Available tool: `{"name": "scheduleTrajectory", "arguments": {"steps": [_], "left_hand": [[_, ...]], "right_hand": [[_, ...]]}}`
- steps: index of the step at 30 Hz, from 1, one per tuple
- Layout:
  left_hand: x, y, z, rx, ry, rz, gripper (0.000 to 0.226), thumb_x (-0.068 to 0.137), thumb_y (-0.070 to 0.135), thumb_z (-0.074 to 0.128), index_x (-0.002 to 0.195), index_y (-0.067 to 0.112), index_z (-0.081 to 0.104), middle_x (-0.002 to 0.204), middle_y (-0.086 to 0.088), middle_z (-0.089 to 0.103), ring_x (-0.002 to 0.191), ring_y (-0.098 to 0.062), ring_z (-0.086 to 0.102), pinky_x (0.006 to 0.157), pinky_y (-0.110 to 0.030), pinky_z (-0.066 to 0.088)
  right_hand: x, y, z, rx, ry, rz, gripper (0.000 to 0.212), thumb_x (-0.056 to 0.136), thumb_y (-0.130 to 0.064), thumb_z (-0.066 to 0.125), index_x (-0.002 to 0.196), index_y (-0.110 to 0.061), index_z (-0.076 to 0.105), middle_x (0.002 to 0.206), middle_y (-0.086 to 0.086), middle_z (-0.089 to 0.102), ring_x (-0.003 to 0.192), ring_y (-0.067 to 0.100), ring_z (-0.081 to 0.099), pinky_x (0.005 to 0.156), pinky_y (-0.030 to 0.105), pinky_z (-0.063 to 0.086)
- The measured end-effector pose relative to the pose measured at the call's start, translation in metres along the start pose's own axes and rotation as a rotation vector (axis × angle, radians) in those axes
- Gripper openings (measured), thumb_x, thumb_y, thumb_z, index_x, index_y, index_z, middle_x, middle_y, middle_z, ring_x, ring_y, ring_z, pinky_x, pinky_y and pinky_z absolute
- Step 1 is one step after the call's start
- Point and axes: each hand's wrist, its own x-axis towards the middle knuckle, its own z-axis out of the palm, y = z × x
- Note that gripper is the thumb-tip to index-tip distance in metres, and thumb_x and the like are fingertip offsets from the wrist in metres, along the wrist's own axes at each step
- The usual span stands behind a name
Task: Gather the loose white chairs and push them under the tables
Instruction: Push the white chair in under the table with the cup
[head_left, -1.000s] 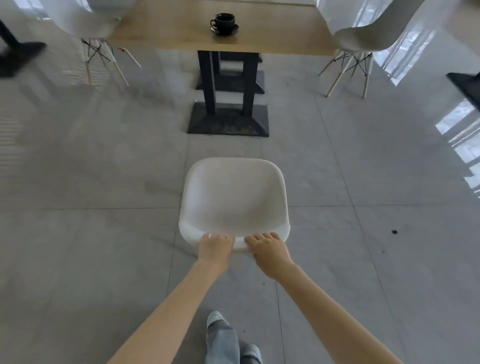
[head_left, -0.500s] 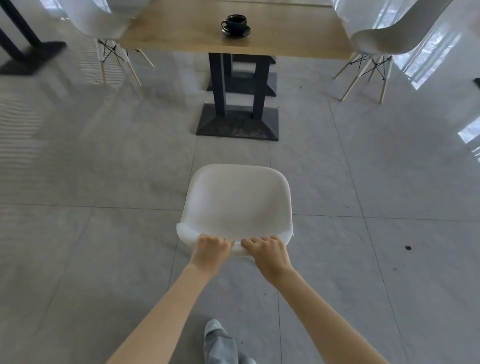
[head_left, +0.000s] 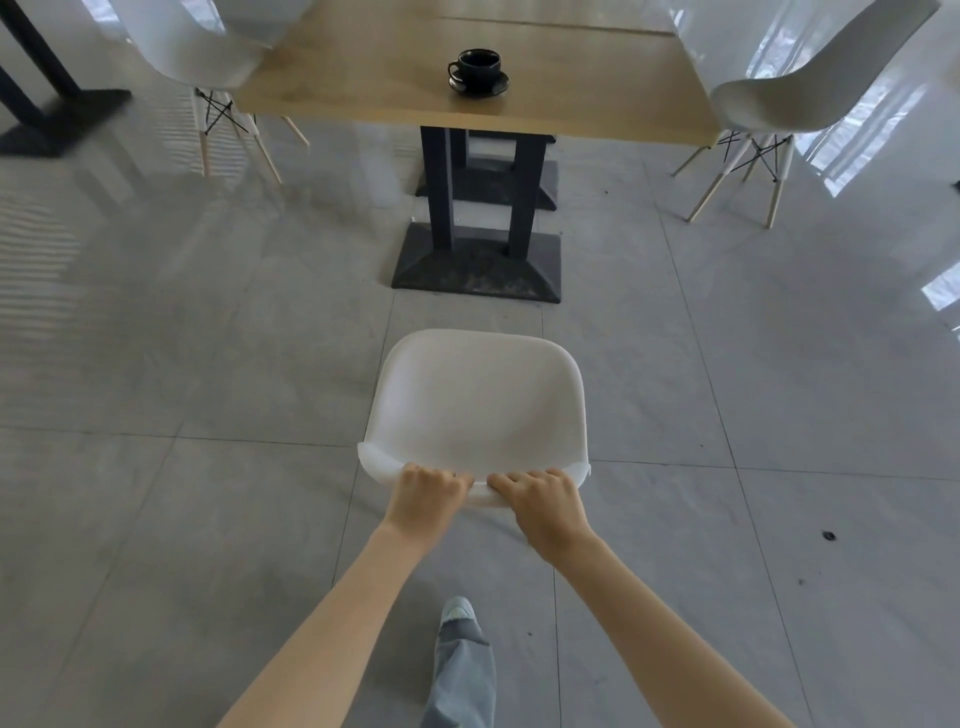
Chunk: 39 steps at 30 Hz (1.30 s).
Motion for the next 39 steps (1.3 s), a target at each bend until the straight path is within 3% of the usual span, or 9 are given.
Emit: {"name": "scheduleTrajectory", "arguments": {"steps": [5, 7, 8, 10, 16, 19, 24, 34, 39], "left_hand": [[0.054, -0.022, -0.001, -0.015, 0.011, -0.004, 0.042, 0.008, 0.013, 0.087, 0.037, 0.022, 0.058, 0.025, 0.002, 0.052, 0.021, -0.01, 0.052, 0.035, -0.009, 0.039], [0.075, -0.029, -0.001, -0.023, 0.016, 0.0, 0.041, 0.009, 0.015, 0.088, 0.037, 0.021, 0.058, 0.024, 0.001, 0.051, 0.021, -0.011, 0.051, 0.035, -0.009, 0.039], [0.087, -0.033, -0.001, -0.025, 0.016, 0.005, 0.04, 0.01, 0.016, 0.088, 0.037, 0.021, 0.058, 0.024, 0.001, 0.051, 0.021, -0.011, 0.051, 0.035, -0.009, 0.039], [0.109, -0.042, -0.002, -0.022, 0.018, 0.015, 0.039, 0.013, 0.018, 0.089, 0.037, 0.021, 0.059, 0.024, 0.001, 0.051, 0.02, -0.011, 0.051, 0.035, -0.009, 0.039], [0.169, -0.067, -0.007, -0.03, 0.036, 0.02, 0.039, 0.014, 0.017, 0.09, 0.037, 0.021, 0.059, 0.023, 0.0, 0.05, 0.02, -0.011, 0.05, 0.034, -0.009, 0.039], [0.197, -0.077, -0.011, -0.027, 0.039, 0.029, 0.039, 0.013, 0.016, 0.09, 0.036, 0.02, 0.058, 0.023, 0.0, 0.049, 0.019, -0.011, 0.049, 0.033, -0.009, 0.039], [0.245, -0.093, -0.011, -0.026, 0.021, 0.035, 0.037, 0.023, 0.021, 0.094, 0.04, 0.023, 0.061, 0.026, 0.0, 0.053, 0.022, -0.011, 0.052, 0.033, -0.012, 0.041], [0.347, -0.121, -0.025, -0.042, 0.025, 0.001, 0.039, 0.019, 0.024, 0.094, 0.041, 0.025, 0.062, 0.026, 0.001, 0.054, 0.023, -0.009, 0.053, 0.033, -0.012, 0.041], [0.388, -0.129, -0.028, -0.058, 0.025, -0.013, 0.038, 0.02, 0.021, 0.093, 0.04, 0.021, 0.061, 0.026, 0.0, 0.053, 0.023, -0.011, 0.053, 0.034, -0.011, 0.041]], "right_hand": [[0.053, 0.024, -0.019, 0.017, -0.023, -0.017, 0.037, 0.081, 0.002, 0.048, 0.114, -0.016, 0.056, 0.1, 0.006, 0.07, 0.092, 0.029, 0.065, 0.08, 0.036, 0.046], [0.07, 0.029, -0.031, -0.04, 0.001, -0.028, 0.032, 0.069, -0.005, 0.068, 0.097, -0.021, 0.066, 0.08, -0.001, 0.073, 0.072, 0.022, 0.07, 0.066, 0.029, 0.051], [0.08, 0.032, -0.036, -0.089, -0.011, -0.032, 0.034, 0.053, -0.01, 0.08, 0.081, -0.025, 0.069, 0.063, -0.006, 0.071, 0.056, 0.016, 0.068, 0.054, 0.022, 0.052], [0.1, 0.041, -0.041, -0.121, 0.016, -0.009, 0.037, 0.037, -0.012, 0.086, 0.067, -0.027, 0.068, 0.048, -0.008, 0.066, 0.041, 0.012, 0.063, 0.043, 0.017, 0.049], [0.157, 0.066, -0.055, -0.072, -0.002, 0.026, 0.03, 0.076, -0.002, 0.061, 0.101, -0.018, 0.063, 0.086, 0.002, 0.073, 0.079, 0.026, 0.069, 0.073, 0.031, 0.05], [0.182, 0.078, -0.066, -0.084, 0.001, 0.039, 0.03, 0.066, -0.003, 0.071, 0.091, -0.02, 0.066, 0.075, -0.002, 0.073, 0.068, 0.022, 0.069, 0.064, 0.027, 0.051], [0.227, 0.107, -0.068, -0.038, -0.038, 0.01, 0.03, 0.088, -0.007, 0.048, 0.115, -0.019, 0.053, 0.106, 0.003, 0.069, 0.096, 0.027, 0.064, 0.084, 0.035, 0.045], [0.318, 0.165, -0.09, -0.026, 0.0, -0.016, 0.03, 0.084, -0.005, 0.055, 0.111, -0.02, 0.057, 0.099, 0.002, 0.072, 0.09, 0.027, 0.067, 0.08, 0.034, 0.048], [0.354, 0.188, -0.099, -0.005, -0.04, -0.012, 0.026, 0.09, -0.011, 0.051, 0.114, -0.02, 0.053, 0.107, 0.002, 0.069, 0.098, 0.028, 0.064, 0.085, 0.035, 0.044]]}}
